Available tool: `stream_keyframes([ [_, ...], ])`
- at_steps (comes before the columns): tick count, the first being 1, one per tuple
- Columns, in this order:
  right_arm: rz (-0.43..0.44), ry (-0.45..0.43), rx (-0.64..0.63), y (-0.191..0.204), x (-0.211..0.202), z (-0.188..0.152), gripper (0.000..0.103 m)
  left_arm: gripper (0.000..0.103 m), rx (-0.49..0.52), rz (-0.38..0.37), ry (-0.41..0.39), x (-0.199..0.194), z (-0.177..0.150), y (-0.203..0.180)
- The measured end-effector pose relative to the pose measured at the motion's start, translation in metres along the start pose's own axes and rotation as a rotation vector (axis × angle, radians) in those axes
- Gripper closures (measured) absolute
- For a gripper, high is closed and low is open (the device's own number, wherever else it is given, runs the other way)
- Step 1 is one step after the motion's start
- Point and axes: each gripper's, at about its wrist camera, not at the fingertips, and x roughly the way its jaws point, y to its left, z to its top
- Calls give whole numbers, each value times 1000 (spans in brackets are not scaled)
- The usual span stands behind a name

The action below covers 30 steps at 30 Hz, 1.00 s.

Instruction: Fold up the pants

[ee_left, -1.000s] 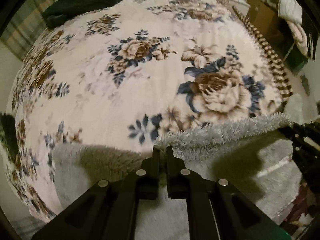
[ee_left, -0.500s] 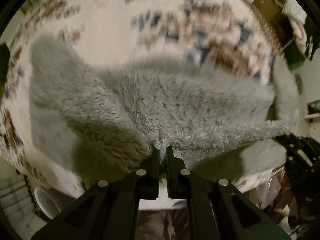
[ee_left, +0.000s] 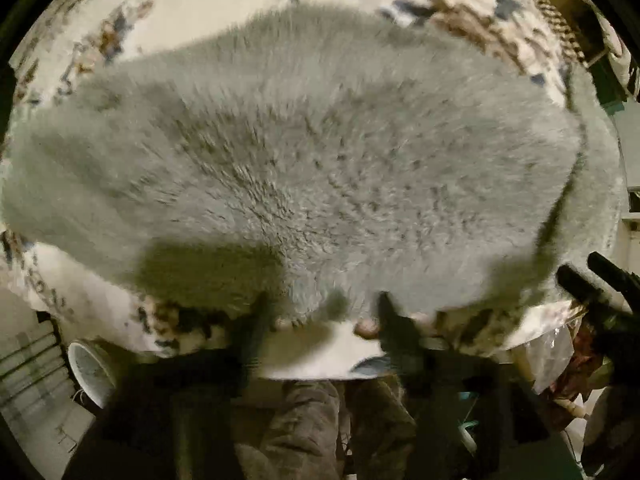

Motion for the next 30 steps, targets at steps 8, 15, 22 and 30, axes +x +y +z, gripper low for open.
stream_keyframes([
  [8, -71, -116, 308, -90, -48, 81, 15, 27, -35, 105, -172, -29, 56, -47],
  [15, -192, -105, 357, -139, 3, 189, 15, 27, 6, 136, -249, -21, 117, -72],
  [22, -245, -53, 360, -153, 42, 213, 16, 27, 25, 179, -247, -8, 139, -95],
  [30, -189, -191, 566, -202, -4, 146, 91, 27, 57, 134, -213, -13, 126, -121],
])
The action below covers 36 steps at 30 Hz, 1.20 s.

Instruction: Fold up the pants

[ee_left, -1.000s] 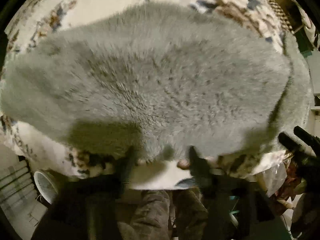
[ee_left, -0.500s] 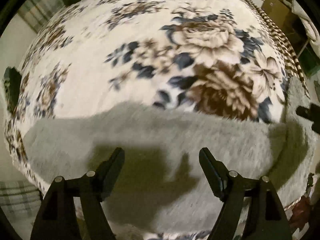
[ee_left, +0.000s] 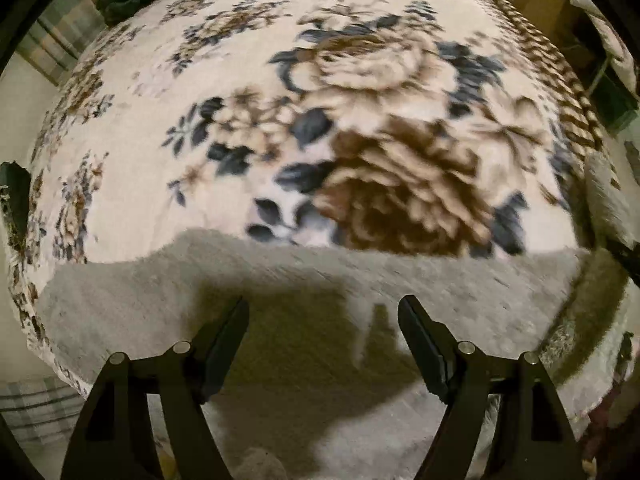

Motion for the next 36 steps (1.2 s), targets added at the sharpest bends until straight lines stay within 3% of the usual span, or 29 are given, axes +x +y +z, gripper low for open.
stream_keyframes([
  [4, -2, -21, 197, -81, -36, -36, 92, 27, 44, -33, 18, -8, -15, -25],
  [8, -13, 47, 322, -148, -23, -69, 91, 27, 103, -50, 53, -3, -30, -57],
  [9, -15, 88, 339, -161, -11, -75, 79, 27, 115, -49, 56, -2, -32, -63],
  [10, -27, 132, 357, -171, 0, -81, 47, 27, 126, -50, 61, 0, -34, -68],
  [11, -20, 154, 389, -184, 6, -86, 34, 27, 137, -55, 68, 2, -35, -74],
  [12, -4, 150, 417, -191, 7, -89, 29, 27, 147, -60, 75, 3, -37, -80],
  [21, 240, 131, 680, -231, 34, -94, 29, 27, 190, -66, 104, 12, -53, -109],
  [23, 235, 127, 661, -225, 45, -83, 33, 27, 189, -62, 108, 14, -57, -113],
  [24, 216, 124, 637, -219, 49, -79, 53, 27, 190, -58, 110, 15, -60, -116],
  [25, 199, 116, 614, -213, 51, -75, 81, 27, 191, -56, 113, 15, -64, -118],
  [26, 159, 101, 591, -208, 48, -73, 93, 27, 193, -56, 115, 15, -67, -120],
  [31, 99, -42, 546, -211, -14, -71, 97, 27, 215, -53, 118, 5, -88, -126],
  [36, 85, -29, 557, -235, -46, -85, 97, 27, 228, -75, 111, -12, -102, -129],
])
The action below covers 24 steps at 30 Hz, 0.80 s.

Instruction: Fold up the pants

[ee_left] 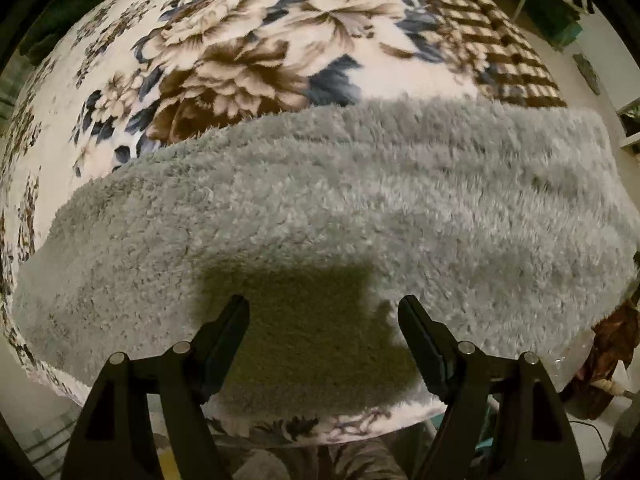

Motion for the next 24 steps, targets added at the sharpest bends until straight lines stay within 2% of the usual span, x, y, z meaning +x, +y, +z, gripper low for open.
stream_keyframes([
  [5, -84, 117, -31, -18, 38, -5, 96, 27, -12, 7, 10, 5, -11, -6],
  [6, -122, 157, -62, -19, 52, -7, 88, 27, -14, 11, 11, 6, -15, -3],
  [7, -160, 198, -76, -21, 63, -8, 71, 27, -19, 14, 14, 8, -21, -2],
  [9, -116, 218, -62, -18, 66, -14, 58, 27, -39, 11, 18, 8, -29, 4],
  [10, -102, 210, -71, -16, 59, -17, 48, 27, -47, 11, 15, 7, -34, 7],
  [12, -92, 185, -108, -2, 45, -27, 35, 27, -72, 16, -3, -1, -46, 23],
  [15, -50, 203, -200, 35, 25, -63, 35, 27, -141, 31, -12, -15, -67, 67],
  [18, 31, 298, -301, 81, 16, -121, 35, 27, -234, 52, -12, -29, -97, 130],
  [20, 104, 401, -360, 118, 16, -175, 35, 27, -305, 91, -20, -37, -116, 183],
  [21, 132, 446, -379, 135, 16, -202, 35, 27, -336, 104, -20, -37, -116, 202],
  [24, 184, 568, -390, 169, 27, -275, 35, 27, -438, 154, -14, -35, -134, 283],
])
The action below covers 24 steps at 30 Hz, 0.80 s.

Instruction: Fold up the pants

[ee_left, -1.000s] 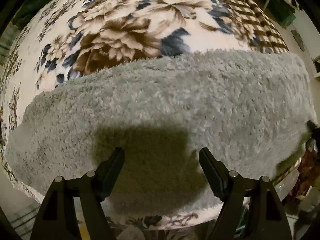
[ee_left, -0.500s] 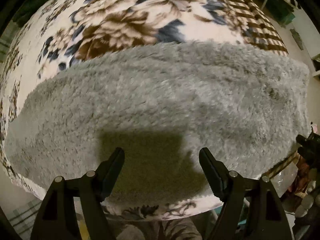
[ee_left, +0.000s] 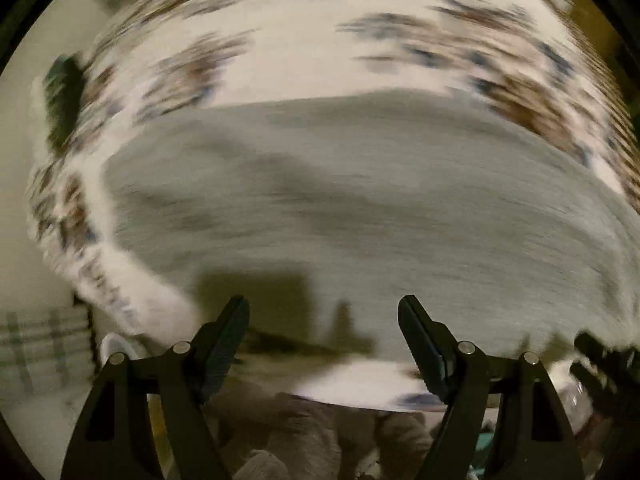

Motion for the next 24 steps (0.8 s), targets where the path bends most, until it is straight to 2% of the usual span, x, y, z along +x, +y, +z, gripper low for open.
stream_keyframes([
  [3, 29, 41, 19, 30, 43, -35, 35, 27, -86, 47, 20, 23, 12, 75],
  [6, -12, 6, 29, 56, 79, -62, 36, 27, -167, 54, 24, 48, 25, 136],
  [9, -56, -20, 72, 61, 102, -74, 42, 28, -247, -9, 50, 72, 37, 177],
  [11, -75, -27, 120, 60, 113, -79, 51, 29, -303, -95, 88, 91, 44, 197],
  [13, -81, -55, 144, 61, 118, -86, 66, 30, -336, -151, 99, 105, 48, 205],
  [14, -88, -74, 145, 63, 119, -85, 73, 38, -354, -197, 101, 115, 50, 207],
  [15, -114, -100, 135, 66, 117, -88, 89, 71, -368, -224, 99, 120, 51, 210],
  [16, -123, -118, 124, 72, 117, -92, 94, 81, -398, -266, 91, 124, 51, 213],
  [18, -138, -143, 93, 86, 114, -99, 96, 88, -429, -297, 62, 123, 48, 218],
  [21, -159, -160, 47, 97, 100, -115, 96, 90, -403, -279, 5, 99, 36, 223],
  [24, -188, -162, -4, 97, 85, -123, 96, 90, -398, -270, 15, 87, 17, 230],
])
